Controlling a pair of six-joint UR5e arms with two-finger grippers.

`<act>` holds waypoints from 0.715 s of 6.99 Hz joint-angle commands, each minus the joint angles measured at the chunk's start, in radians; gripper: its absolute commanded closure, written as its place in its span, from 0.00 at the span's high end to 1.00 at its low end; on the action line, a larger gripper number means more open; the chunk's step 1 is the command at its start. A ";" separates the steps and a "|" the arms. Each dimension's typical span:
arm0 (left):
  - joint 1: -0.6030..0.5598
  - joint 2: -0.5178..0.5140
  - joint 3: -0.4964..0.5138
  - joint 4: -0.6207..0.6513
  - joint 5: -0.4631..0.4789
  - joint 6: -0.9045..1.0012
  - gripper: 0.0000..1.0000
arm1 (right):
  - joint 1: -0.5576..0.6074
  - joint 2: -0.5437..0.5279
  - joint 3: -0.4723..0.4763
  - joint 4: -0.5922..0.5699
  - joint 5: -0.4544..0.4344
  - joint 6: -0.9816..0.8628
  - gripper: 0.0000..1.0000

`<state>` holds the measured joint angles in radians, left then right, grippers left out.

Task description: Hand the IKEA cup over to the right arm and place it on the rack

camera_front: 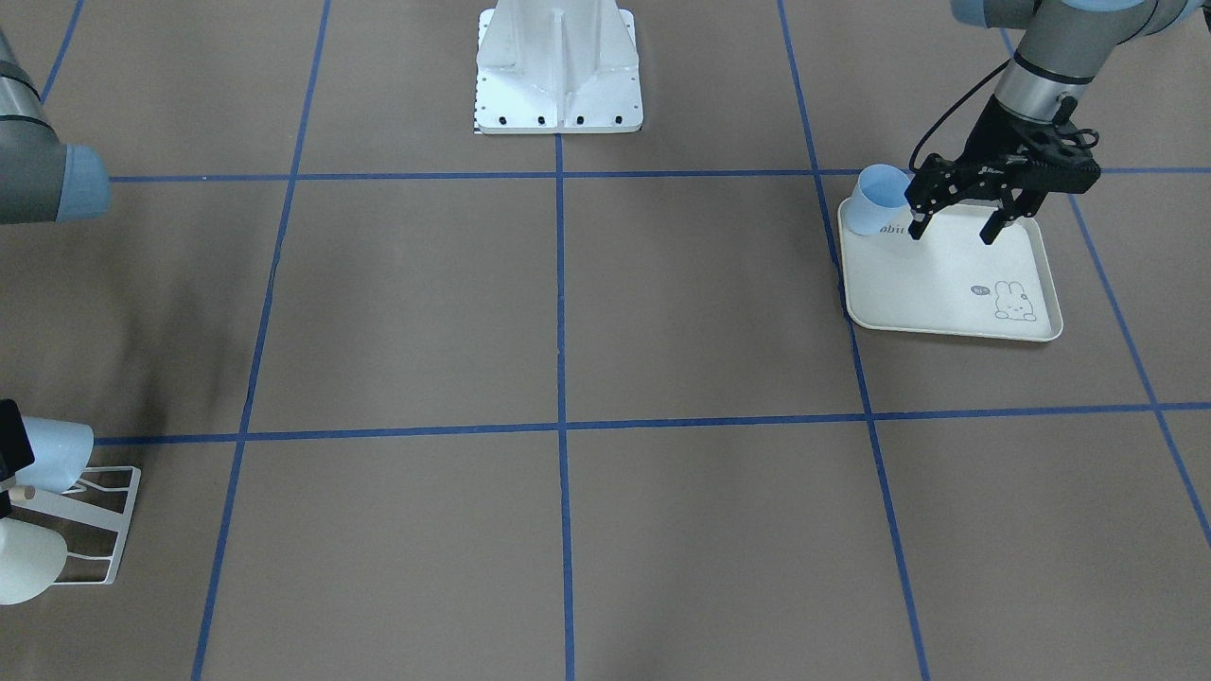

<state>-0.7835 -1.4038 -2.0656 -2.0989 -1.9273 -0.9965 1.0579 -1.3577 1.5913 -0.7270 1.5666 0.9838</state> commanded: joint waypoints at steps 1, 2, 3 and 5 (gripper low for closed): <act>0.079 0.012 0.015 0.005 -0.056 -0.026 1.00 | -0.001 -0.003 0.198 -0.217 0.074 0.007 0.99; 0.119 0.026 0.033 0.005 -0.056 -0.066 1.00 | -0.004 -0.003 0.237 -0.267 0.085 0.012 0.99; 0.119 0.061 0.016 -0.003 -0.076 -0.067 1.00 | -0.015 -0.003 0.236 -0.267 0.090 0.033 0.99; 0.118 0.107 0.004 -0.007 -0.078 -0.063 1.00 | -0.030 -0.003 0.239 -0.266 0.090 0.050 0.99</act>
<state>-0.6674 -1.3314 -2.0538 -2.1017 -2.0011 -1.0604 1.0362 -1.3606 1.8254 -0.9898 1.6552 1.0255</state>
